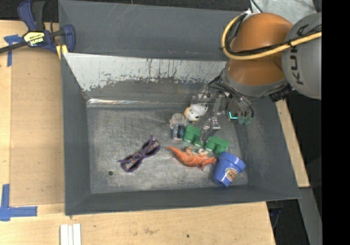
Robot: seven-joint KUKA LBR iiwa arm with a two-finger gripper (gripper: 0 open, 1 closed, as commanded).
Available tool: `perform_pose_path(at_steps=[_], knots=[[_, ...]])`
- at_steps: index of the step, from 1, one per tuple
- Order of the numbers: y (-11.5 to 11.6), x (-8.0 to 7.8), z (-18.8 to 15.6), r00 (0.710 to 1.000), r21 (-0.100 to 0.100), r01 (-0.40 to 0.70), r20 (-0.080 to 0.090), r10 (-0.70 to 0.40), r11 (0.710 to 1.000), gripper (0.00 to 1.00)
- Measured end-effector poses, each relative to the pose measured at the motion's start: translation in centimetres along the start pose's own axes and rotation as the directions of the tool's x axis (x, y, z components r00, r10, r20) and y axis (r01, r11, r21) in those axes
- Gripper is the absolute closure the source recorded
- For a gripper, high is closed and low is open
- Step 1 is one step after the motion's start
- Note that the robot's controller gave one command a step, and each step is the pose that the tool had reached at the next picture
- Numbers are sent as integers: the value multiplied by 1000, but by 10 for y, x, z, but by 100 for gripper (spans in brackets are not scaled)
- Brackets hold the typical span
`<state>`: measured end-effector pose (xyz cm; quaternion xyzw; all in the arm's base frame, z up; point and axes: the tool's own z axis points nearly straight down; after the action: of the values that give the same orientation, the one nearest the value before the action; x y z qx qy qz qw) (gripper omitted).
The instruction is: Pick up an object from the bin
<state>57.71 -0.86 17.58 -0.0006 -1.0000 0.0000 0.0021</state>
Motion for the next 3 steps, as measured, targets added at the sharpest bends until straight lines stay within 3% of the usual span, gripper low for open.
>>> perform_pose_path(at_steps=[1, 2, 3], knots=[[0, -2, -4, 1000, 0, 0, 8, 0, 1000, 0], [-17, 1, 43, 975, -3, -220, 15, 220, 975, 0], [-25, 27, 59, 980, -1, -197, 4, 197, 980, 0]])
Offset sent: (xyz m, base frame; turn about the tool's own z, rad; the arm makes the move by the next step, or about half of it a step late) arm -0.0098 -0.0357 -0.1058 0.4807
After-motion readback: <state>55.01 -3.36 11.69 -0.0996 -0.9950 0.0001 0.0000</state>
